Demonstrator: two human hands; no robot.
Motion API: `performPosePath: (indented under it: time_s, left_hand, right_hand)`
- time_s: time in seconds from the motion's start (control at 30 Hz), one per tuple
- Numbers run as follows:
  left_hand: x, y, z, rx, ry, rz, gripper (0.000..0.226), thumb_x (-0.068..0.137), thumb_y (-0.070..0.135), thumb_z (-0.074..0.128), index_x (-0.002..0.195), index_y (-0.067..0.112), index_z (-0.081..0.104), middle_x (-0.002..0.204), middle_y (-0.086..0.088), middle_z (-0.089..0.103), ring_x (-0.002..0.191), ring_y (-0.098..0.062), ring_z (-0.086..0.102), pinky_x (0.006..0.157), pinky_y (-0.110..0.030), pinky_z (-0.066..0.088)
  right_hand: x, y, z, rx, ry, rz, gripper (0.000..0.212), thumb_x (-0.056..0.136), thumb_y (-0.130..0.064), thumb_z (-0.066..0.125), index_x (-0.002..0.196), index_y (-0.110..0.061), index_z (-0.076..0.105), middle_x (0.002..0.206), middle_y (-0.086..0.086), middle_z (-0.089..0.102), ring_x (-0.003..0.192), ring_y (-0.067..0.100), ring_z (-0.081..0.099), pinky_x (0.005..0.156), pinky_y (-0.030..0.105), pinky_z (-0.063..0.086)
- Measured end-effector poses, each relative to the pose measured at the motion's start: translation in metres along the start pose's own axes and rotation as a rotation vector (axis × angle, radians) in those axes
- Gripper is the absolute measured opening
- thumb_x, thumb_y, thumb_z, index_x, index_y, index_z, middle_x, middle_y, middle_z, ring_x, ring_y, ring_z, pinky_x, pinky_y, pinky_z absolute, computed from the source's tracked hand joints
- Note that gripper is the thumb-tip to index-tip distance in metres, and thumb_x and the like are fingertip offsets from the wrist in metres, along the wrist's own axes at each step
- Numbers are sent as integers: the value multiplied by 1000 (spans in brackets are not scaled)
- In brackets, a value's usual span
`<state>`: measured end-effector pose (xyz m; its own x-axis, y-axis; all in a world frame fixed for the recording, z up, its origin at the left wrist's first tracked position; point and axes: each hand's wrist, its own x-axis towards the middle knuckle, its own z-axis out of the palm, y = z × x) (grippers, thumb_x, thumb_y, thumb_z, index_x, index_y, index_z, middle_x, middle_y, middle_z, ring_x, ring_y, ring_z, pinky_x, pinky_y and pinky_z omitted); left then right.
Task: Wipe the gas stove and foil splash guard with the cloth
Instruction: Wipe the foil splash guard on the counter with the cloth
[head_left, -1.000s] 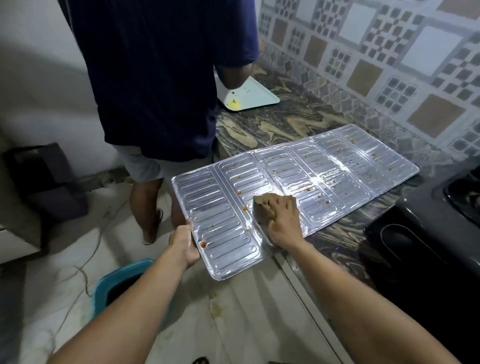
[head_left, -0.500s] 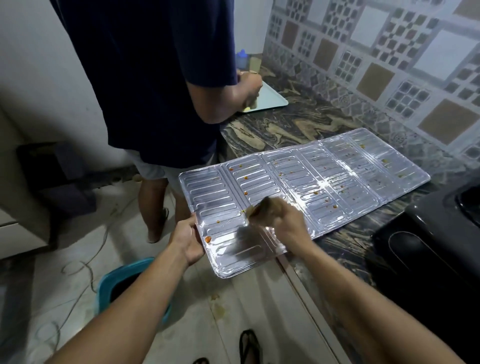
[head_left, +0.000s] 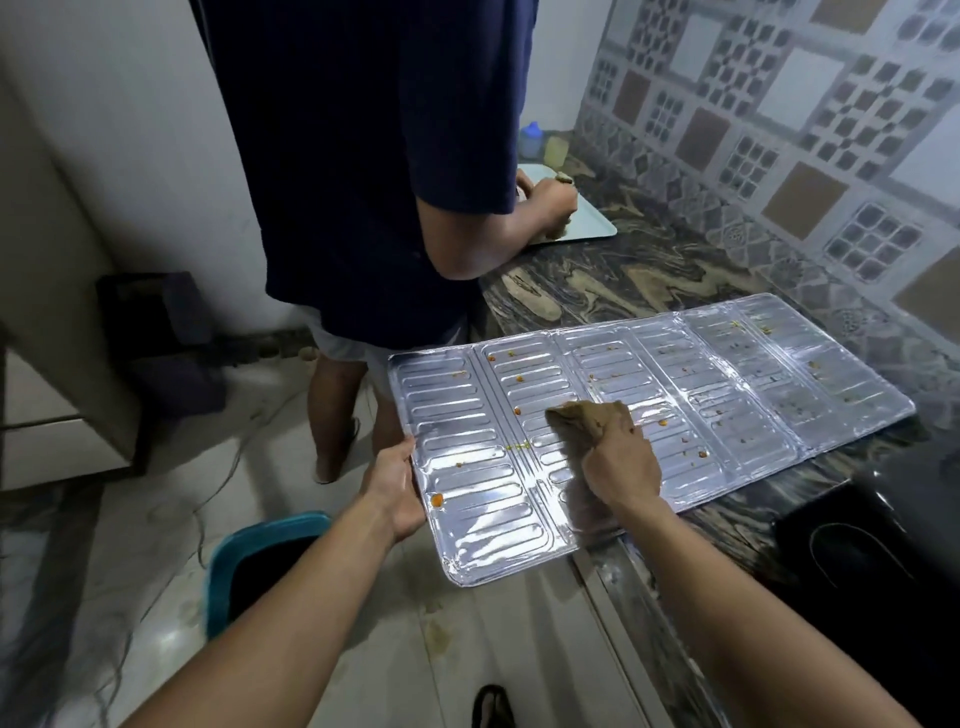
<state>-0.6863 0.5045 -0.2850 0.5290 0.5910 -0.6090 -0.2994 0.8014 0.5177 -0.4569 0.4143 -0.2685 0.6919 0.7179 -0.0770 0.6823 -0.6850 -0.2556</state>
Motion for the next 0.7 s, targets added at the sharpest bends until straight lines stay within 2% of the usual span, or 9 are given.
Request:
performPosePath:
  time_s: [0.07, 0.13, 0.23, 0.3, 0.37, 0.47, 0.57, 0.63, 0.7]
  left_hand:
    - [-1, -1, 1, -19, -7, 7, 39, 99, 25, 32, 104, 1, 64, 83, -20, 74, 68, -34, 73, 68, -43, 52]
    - [-1, -4, 1, -38, 3, 5, 40, 98, 25, 33, 106, 1, 64, 84, -21, 74, 69, -36, 73, 68, -43, 52]
    - [1, -5, 1, -41, 35, 9, 39, 98, 26, 33, 108, 3, 64, 85, -22, 73, 71, -37, 72, 70, -45, 50]
    - [2, -4, 0, -43, 54, 4, 39, 99, 26, 33, 108, 3, 64, 84, -21, 74, 78, -38, 70, 70, -44, 50]
    - [4, -3, -1, -50, 65, 6, 41, 100, 27, 31, 106, 3, 64, 82, -21, 73, 85, -38, 65, 72, -45, 49]
    - [5, -4, 2, -58, 78, 5, 44, 102, 28, 28, 101, 3, 63, 77, -21, 73, 87, -37, 62, 76, -46, 48]
    - [5, -4, 2, -66, 99, 11, 46, 102, 31, 28, 97, 2, 64, 76, -22, 71, 85, -37, 60, 81, -47, 48]
    - [8, -5, -2, -54, 118, 8, 46, 101, 34, 30, 96, 5, 65, 78, -21, 71, 84, -36, 61, 84, -46, 48]
    - [11, -4, -6, -39, 126, -1, 43, 100, 36, 32, 92, 10, 65, 77, -18, 71, 80, -34, 63, 79, -44, 51]
  right_hand:
    - [-2, -9, 4, 99, -10, -40, 61, 75, -8, 38, 136, 1, 40, 140, 20, 41, 127, 41, 38, 107, 47, 34]
    - [-4, -19, 14, 132, -44, -167, 59, 70, -10, 37, 129, -5, 47, 134, 15, 44, 127, 40, 36, 109, 49, 33]
    - [-10, -40, 23, 127, -93, -286, 42, 85, -17, 42, 127, -13, 49, 134, 10, 47, 128, 36, 39, 106, 51, 36]
    - [-14, -50, 24, 142, -114, -339, 46, 91, -22, 39, 135, -13, 47, 144, 10, 44, 135, 36, 34, 111, 50, 30]
    - [-19, -59, 25, 167, -152, -377, 45, 93, -14, 41, 138, -12, 45, 148, 12, 39, 135, 35, 33, 112, 46, 29]
    - [-30, -71, 27, 273, -215, -412, 41, 98, -13, 38, 137, -20, 47, 141, 7, 45, 124, 29, 46, 103, 40, 36]
    - [-44, -82, 30, 376, -215, -429, 40, 97, -7, 41, 129, -25, 57, 118, 9, 65, 104, 26, 60, 84, 31, 42]
    - [-49, -86, 28, 496, -244, -391, 39, 94, -2, 45, 121, -23, 63, 101, 5, 69, 90, 16, 60, 72, 22, 40]
    - [-45, -87, 22, 672, -319, -301, 34, 88, 5, 49, 105, -17, 69, 91, -1, 67, 86, 13, 58, 69, 16, 42]
